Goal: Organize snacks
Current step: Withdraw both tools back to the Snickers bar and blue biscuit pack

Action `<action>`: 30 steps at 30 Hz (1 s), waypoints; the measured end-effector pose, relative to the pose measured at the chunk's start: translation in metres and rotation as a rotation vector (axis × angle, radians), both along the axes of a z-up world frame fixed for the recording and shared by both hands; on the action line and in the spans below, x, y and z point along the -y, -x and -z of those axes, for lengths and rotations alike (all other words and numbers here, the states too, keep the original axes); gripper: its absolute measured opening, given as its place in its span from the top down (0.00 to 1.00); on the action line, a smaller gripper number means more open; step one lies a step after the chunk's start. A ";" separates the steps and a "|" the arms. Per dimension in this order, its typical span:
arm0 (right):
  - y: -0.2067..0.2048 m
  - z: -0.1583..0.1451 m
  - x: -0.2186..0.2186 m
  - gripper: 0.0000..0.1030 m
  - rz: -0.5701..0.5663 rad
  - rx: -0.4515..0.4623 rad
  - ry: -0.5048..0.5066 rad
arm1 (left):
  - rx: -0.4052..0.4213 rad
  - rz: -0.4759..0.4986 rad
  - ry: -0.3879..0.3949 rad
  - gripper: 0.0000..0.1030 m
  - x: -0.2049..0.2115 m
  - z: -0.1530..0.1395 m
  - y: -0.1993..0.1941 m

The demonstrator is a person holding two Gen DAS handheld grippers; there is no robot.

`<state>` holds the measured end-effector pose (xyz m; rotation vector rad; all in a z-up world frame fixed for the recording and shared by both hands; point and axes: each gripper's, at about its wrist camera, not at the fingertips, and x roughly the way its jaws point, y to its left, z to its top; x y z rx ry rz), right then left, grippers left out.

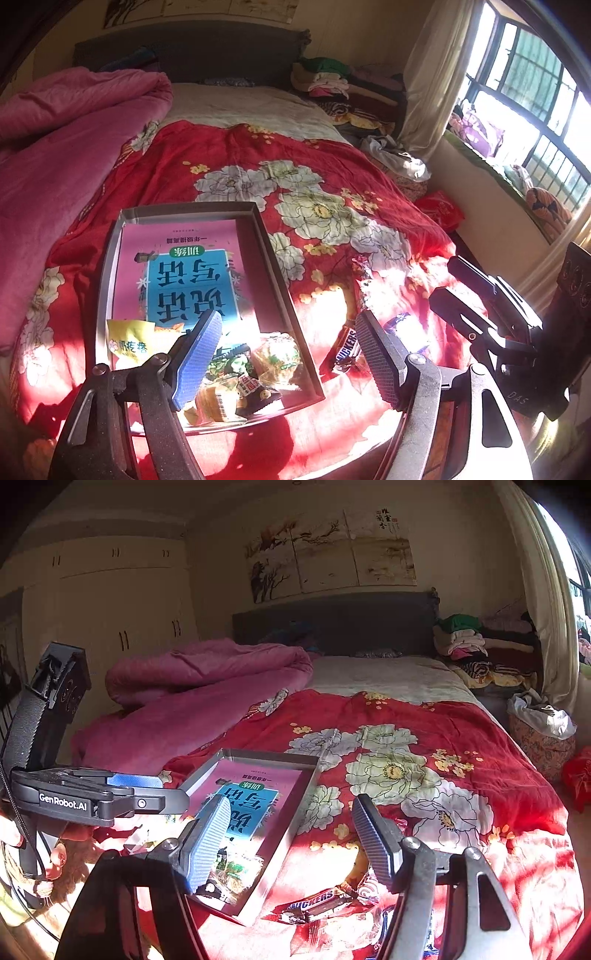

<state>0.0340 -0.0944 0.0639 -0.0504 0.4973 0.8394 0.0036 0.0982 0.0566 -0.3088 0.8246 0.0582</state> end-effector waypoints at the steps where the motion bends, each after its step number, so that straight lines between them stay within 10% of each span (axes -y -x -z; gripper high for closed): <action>1: -0.002 0.000 0.006 0.32 0.013 -0.002 -0.003 | 0.000 0.008 -0.001 0.25 0.004 0.000 -0.002; 14: -0.037 0.031 0.078 0.31 0.195 -0.156 0.016 | -0.092 0.127 -0.022 0.25 0.064 0.027 -0.032; 30: -0.053 0.111 0.063 0.31 0.197 -0.383 0.316 | -0.264 0.179 -0.073 0.25 0.087 0.094 -0.079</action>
